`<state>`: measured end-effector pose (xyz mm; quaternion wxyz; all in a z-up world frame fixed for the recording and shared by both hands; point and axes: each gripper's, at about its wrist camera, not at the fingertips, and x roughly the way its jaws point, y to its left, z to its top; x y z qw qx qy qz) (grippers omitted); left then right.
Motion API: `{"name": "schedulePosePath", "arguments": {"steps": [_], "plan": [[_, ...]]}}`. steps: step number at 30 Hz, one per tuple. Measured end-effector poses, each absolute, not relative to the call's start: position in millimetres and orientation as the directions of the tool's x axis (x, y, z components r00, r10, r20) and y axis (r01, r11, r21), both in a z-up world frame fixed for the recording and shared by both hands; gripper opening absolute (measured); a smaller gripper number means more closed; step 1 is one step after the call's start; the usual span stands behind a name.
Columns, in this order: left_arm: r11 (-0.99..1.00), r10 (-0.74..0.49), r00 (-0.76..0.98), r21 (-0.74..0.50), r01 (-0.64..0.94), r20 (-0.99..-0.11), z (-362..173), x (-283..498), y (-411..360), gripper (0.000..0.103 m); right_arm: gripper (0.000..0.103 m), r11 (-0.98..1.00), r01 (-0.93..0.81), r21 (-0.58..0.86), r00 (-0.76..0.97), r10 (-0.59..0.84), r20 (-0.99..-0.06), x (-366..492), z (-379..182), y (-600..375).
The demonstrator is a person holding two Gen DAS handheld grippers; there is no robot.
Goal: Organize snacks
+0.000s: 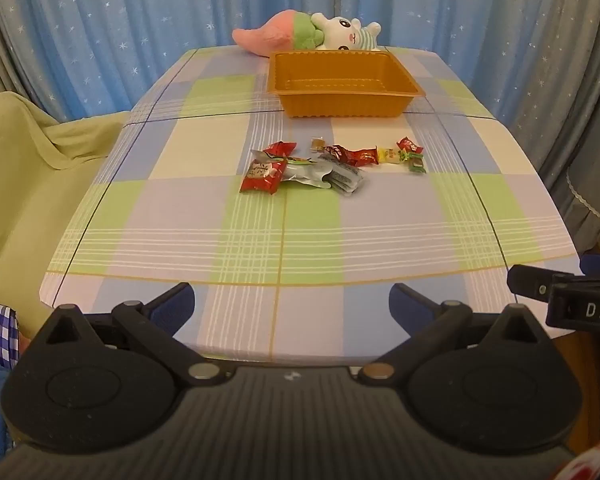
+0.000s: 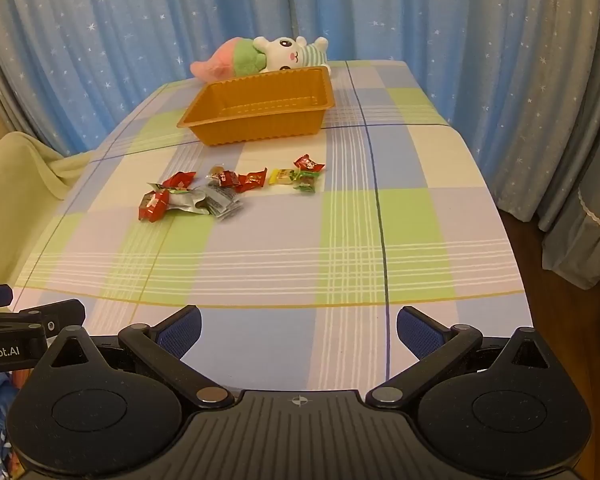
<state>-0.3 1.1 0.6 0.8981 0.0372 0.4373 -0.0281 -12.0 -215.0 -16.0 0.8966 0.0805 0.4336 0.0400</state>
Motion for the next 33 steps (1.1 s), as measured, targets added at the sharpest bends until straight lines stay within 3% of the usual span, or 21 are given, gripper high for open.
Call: {"name": "schedulePosePath", "arguments": {"steps": [33], "plan": [[0.996,-0.014,0.596,0.038,0.075,-0.802,-4.3,5.3,5.6,0.103,0.103,0.985,0.0,0.174,0.615,0.137,-0.777,-2.9,-23.0,-208.7]]}}
